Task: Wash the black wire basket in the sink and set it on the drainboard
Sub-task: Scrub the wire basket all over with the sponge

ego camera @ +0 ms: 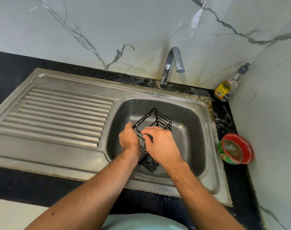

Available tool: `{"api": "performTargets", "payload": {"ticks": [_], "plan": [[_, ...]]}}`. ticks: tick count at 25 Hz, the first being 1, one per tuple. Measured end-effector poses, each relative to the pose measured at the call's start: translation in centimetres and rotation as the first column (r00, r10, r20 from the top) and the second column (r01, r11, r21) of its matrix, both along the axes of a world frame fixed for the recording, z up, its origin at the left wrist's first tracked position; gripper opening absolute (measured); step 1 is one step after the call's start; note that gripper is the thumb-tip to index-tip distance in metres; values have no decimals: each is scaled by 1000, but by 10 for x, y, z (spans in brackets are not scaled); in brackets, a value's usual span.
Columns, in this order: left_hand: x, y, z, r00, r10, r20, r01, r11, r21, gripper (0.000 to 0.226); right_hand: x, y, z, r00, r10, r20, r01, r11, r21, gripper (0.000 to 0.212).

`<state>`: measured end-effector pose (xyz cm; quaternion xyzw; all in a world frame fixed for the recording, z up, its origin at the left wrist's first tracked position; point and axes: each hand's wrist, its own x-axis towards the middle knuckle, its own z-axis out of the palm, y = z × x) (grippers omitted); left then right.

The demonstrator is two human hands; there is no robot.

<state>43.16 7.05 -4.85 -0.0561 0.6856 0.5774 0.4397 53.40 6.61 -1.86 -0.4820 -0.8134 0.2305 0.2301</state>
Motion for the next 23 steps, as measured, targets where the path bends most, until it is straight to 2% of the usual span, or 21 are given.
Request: {"api": "performTargets", "payload": {"ticks": [2,5,9,12,14,16,20,23], "plan": [[1,2,-3,999,-10,-43,7,997,-71,48,1,-3,1,999,-15,35,16,1000,-23,16],[5,4,-2,996,-17,-92,7,995,-103,60,15,-12,0,992,-83,96,87,995,-46,14],[7,4,-5,989,-96,-115,89,994,-64,59,15,-9,2,992,-115,60,118,992,-46,12],[12,4,-1,983,-170,-71,172,985,25,59,9,2,1,985,-133,107,136,991,-13,30],[12,7,4,976,-212,-41,214,975,64,62,15,3,-1,976,-154,153,150,988,34,29],[11,11,1,967,-246,-72,251,966,66,64,26,1,-6,980,-169,104,165,985,49,27],[12,13,-1,941,-319,-114,330,939,93,64,19,-6,-11,991,-86,106,75,992,104,28],[16,8,-4,936,-333,-110,345,931,117,73,19,-3,-17,986,-80,144,60,988,142,30]]}}
